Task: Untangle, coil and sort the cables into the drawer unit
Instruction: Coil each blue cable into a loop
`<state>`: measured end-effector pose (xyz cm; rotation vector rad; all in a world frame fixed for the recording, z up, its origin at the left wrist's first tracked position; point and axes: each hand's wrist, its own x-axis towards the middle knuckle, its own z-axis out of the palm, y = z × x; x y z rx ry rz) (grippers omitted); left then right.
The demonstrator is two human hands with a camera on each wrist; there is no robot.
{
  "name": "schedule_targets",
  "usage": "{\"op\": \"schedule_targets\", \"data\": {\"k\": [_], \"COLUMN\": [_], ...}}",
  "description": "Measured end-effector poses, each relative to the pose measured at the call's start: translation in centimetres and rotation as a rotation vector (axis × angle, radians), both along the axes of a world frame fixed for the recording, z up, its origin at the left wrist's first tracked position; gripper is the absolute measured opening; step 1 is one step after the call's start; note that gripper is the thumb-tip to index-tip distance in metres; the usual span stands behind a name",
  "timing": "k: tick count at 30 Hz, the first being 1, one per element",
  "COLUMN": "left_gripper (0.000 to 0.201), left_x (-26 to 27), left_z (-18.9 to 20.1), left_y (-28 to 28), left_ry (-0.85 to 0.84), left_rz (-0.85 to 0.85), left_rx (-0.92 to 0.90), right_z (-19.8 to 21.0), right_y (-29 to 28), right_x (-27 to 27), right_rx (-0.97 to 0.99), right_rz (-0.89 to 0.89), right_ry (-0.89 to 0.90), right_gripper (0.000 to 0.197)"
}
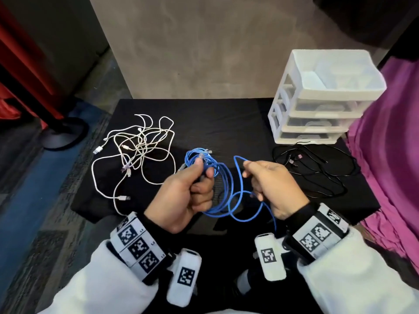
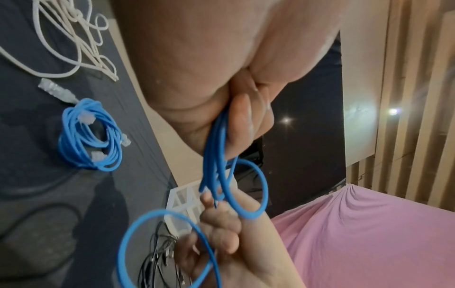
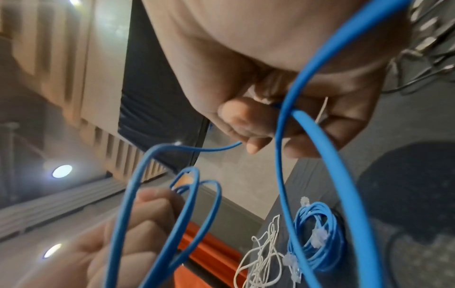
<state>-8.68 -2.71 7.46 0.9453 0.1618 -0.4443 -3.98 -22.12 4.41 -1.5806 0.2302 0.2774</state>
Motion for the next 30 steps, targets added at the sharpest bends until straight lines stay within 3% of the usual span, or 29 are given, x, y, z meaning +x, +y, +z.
{"op": "schedule_targets", "data": {"k": [5,7,9,14,19,23,27,30], "left_gripper": [0.039,0.04,0.04,0.037,0.031,0.027,0.03,0.033], "left_x": [0.0,0.0,0.1,0.1,0.2,-0.1,-0.4,-0.5], "left_z": [-0.4,-0.4,-0.8,-2.3,-2.9,-3.0,-3.1,-2.8], "left_y": [0.0,0.1,0.0,-0.3,-1.1,-1.3,-1.5,-1.5], "left_ry": [0.05,0.01,-0.108,-0.574,-0.826,-0.814,-0.761,-0.552], "left_rz": [-0.081,-0.082,-0.054,0.057,0.104,0.096,0.209,0.224], "left_rx": [-0.182,-0.149,0.07,0.79,0.937,0.959,1.013,0.887], "right_z": [0.1,-0.1,0.0,-0.9,-2.1,-2.1,-1.6,-1.2], "right_y": [1.7,1.6,1.4,1.1,1.2,1.1,1.7,2.4], "right_x": [-0.8,-1.2,-1.6,-1.6,-1.5,-1.4,-1.7,-2.2], "right_rx": [0.154,0.278,0.399,0.45,0.421,0.394,0.314,0.292], "right_rz": [0.171,0.245,0.293,0.264,0.283,0.349,0.386,0.37], "right_ry": [-0.052,0.004,0.077,0.181,0.21,0.183,0.122,0.128], "right_gripper": [0.023,0.028,0.037,0.017,0.052,0.058,0.03,0.017]}}
